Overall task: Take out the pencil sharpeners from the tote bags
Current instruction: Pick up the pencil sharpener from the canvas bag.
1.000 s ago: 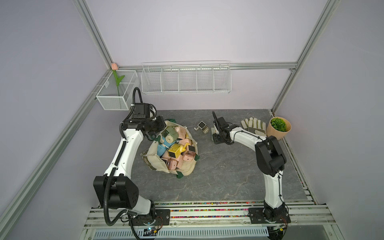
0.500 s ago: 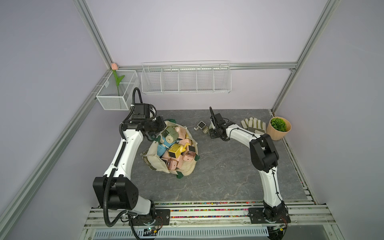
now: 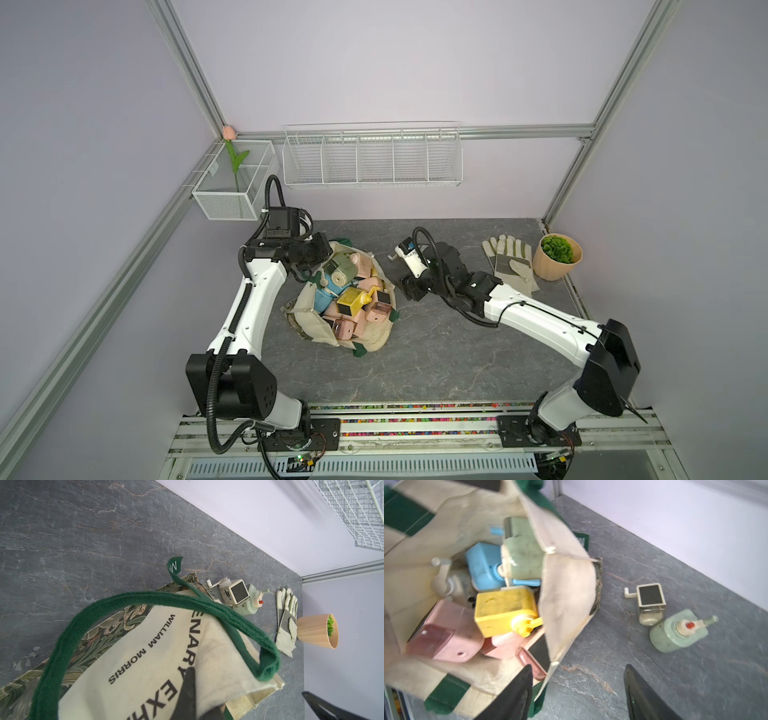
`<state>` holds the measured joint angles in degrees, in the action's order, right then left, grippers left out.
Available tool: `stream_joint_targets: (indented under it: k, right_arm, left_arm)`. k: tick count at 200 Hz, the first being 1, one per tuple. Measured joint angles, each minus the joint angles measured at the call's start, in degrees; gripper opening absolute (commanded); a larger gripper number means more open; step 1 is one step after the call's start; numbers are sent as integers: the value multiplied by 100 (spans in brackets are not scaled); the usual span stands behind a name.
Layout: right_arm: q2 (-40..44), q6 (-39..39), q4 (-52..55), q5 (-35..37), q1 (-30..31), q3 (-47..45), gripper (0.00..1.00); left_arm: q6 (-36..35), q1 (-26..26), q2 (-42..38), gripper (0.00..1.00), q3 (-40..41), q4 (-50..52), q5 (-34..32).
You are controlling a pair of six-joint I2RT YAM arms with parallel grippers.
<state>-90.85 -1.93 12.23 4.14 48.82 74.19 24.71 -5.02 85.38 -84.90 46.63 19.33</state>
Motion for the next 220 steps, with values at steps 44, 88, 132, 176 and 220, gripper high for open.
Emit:
stream_joint_targets:
  k: [44,88,132,176,220]
  right_arm:
    - [-356,-1473,-50,-232,756,-177,82]
    - [-625,-2789,-94,-345,1145,-175,87]
    - [-1113,-3960,-400,-251,1182,-31,88]
    - [-1714,-4795,-907,-225,1182,216,88]
    - [-1895,-5042,-1401,-181,1165,374,85]
  left_arm:
    - [0,0,0,0,2,0,2]
    - [0,0,0,0,2,-2,2]
    - [0,0,0,0,2,-2,2]
    - [0,0,0,0,4,-2,2]
    - [0,0,0,0,7,-2,2]
